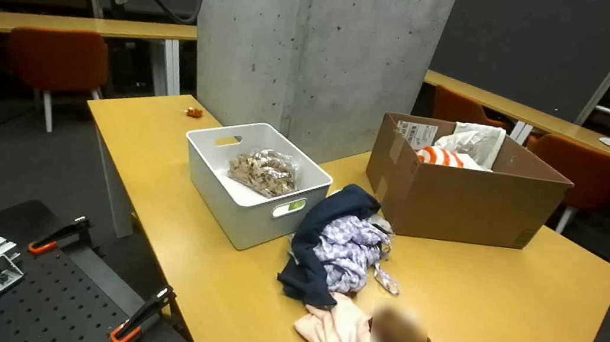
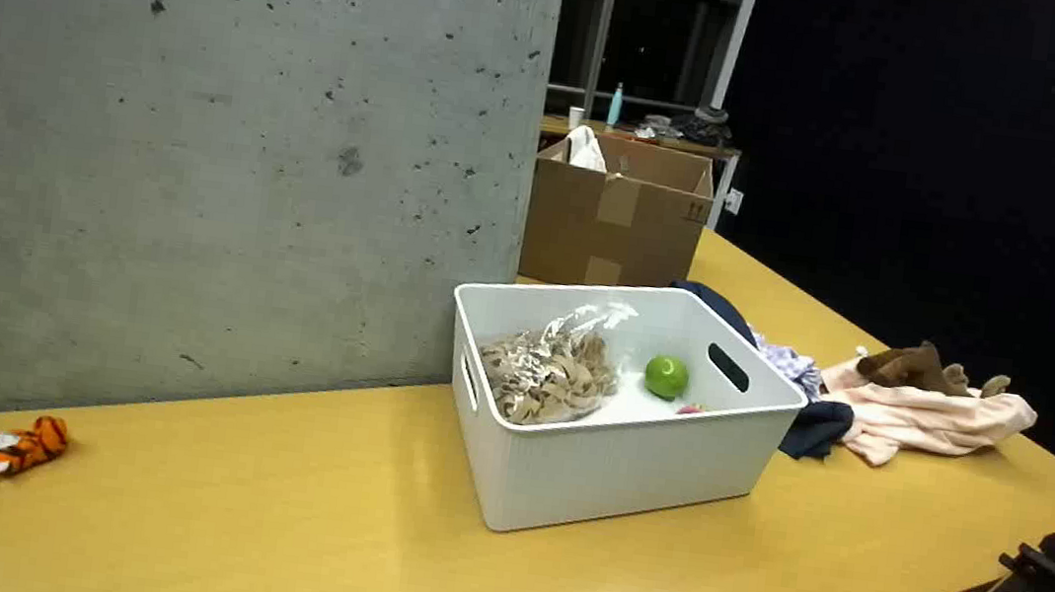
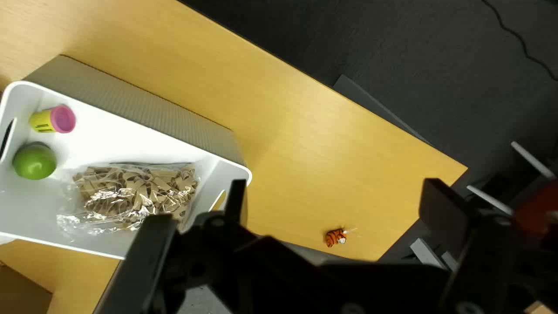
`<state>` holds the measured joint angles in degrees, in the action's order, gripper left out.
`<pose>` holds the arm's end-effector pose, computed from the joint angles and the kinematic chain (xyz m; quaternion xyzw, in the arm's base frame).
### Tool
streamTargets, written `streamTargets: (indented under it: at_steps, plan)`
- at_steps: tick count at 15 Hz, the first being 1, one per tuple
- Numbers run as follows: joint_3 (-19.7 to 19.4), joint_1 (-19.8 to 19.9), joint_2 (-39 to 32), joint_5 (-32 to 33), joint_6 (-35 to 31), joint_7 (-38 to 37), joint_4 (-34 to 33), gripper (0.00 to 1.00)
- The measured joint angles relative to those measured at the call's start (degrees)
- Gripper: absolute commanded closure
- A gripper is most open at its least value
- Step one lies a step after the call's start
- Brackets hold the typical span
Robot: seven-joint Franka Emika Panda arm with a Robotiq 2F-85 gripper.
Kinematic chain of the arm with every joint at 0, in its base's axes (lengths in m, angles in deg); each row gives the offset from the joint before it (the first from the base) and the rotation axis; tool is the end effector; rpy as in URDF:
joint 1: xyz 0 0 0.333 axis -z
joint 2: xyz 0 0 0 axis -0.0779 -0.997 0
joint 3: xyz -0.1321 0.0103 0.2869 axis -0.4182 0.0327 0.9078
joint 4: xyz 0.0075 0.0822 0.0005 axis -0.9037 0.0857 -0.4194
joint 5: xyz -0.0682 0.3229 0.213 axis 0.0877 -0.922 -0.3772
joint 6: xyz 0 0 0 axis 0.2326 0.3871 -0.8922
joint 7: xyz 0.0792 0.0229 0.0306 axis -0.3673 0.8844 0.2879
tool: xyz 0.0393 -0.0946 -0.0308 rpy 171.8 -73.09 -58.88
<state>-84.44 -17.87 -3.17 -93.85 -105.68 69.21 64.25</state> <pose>0.4356 0.1577 0.5322 -0.9792 -0.1231 -0.1086 0.1195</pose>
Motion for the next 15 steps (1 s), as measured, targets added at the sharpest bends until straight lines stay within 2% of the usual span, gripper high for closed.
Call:
streamTargets:
  at_steps: [9,13,15]
  plan:
    - [0.01,0.27,0.03,0.15,0.0,-0.16,0.02,0.0]
    - [-0.51,4.17,-0.06,0.66,-0.72,-0.33,2.05,0.0]
    - [-1.21,6.59,-0.26,1.23,-3.96,-0.33,4.24,0.0]
